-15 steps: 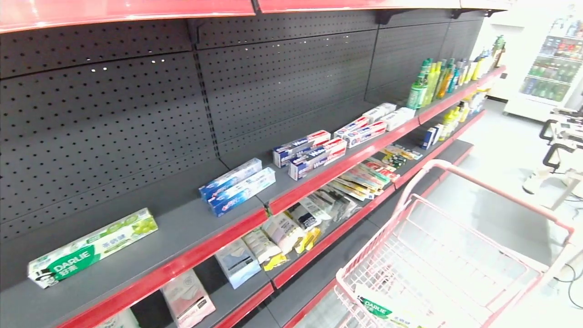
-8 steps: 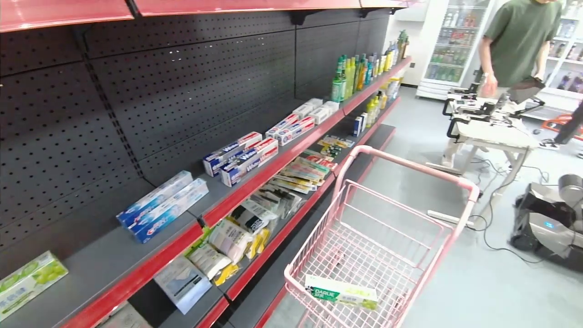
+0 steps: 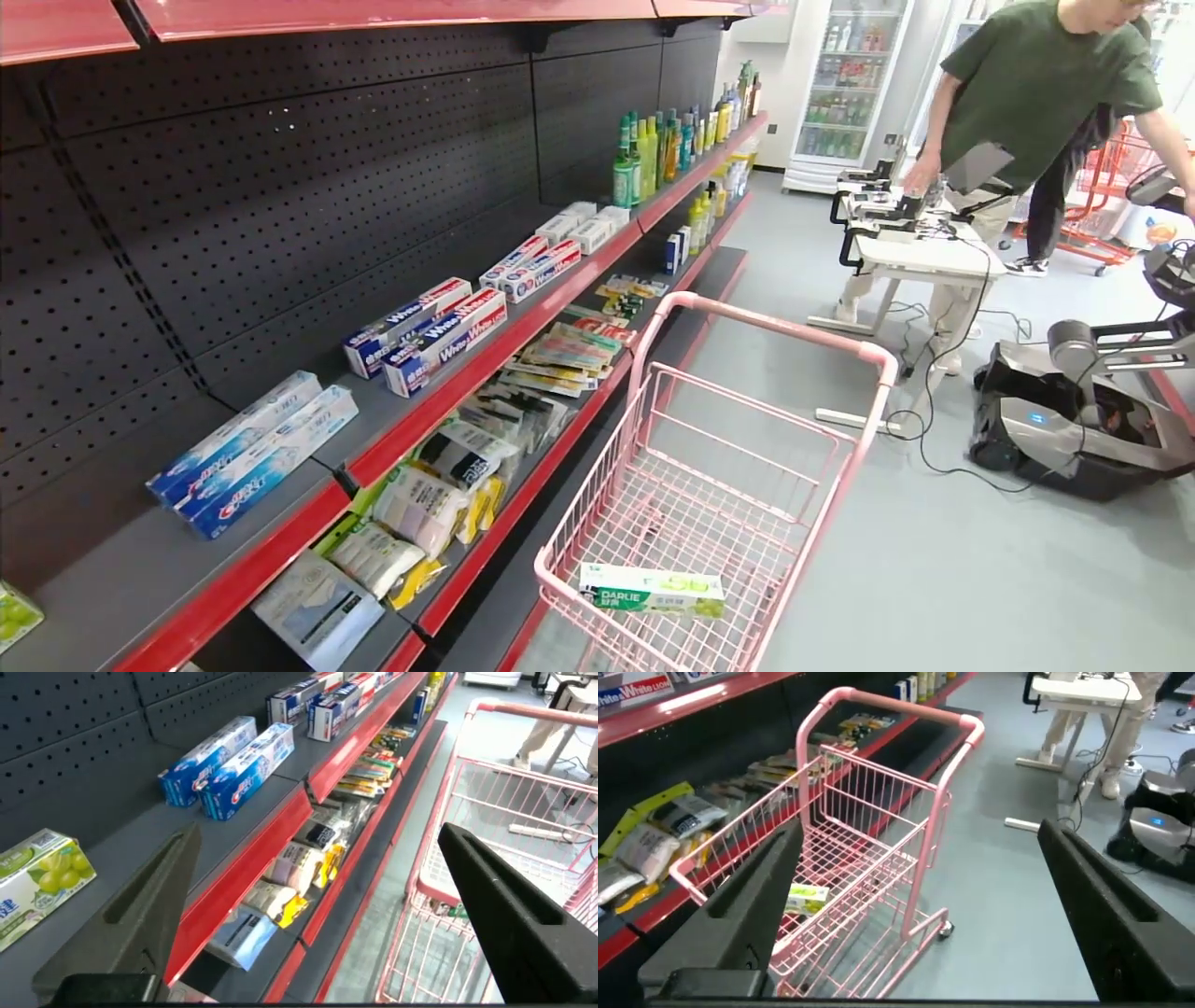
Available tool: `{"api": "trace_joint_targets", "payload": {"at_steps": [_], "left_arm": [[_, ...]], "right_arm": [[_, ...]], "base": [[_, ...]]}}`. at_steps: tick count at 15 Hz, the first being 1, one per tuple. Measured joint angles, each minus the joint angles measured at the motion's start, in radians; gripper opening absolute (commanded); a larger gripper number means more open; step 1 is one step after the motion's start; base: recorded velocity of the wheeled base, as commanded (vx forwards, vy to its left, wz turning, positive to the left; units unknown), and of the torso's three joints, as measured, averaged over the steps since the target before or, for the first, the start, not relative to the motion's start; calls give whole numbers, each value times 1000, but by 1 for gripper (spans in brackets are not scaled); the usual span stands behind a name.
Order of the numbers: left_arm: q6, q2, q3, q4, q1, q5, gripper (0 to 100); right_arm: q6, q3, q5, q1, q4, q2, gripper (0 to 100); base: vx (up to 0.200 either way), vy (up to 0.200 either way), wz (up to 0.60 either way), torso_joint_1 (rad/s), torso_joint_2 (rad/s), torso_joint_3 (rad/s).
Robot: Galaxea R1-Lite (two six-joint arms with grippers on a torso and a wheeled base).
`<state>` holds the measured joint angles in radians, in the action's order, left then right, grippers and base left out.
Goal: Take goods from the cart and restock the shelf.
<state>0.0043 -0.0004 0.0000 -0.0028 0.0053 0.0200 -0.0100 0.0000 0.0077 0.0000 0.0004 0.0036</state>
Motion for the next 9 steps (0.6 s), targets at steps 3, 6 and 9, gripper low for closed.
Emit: {"api": "trace_joint_targets", "payload": {"at_steps": [3, 6, 9], "left_arm": [[0, 0, 0, 0, 0, 0, 100], [0, 0, 0, 0, 0, 0, 100], [-3, 0, 0, 0, 0, 0, 100]], "right_arm": [[69, 0, -16, 0, -3, 1, 100], [74, -79, -36, 0, -5, 27, 100], [78, -343, -86, 0, 21, 233, 100]], "base": [[0, 0, 0, 0, 0, 0], [0, 0, 0, 0, 0, 0], [0, 0, 0, 0, 0, 0]]}}
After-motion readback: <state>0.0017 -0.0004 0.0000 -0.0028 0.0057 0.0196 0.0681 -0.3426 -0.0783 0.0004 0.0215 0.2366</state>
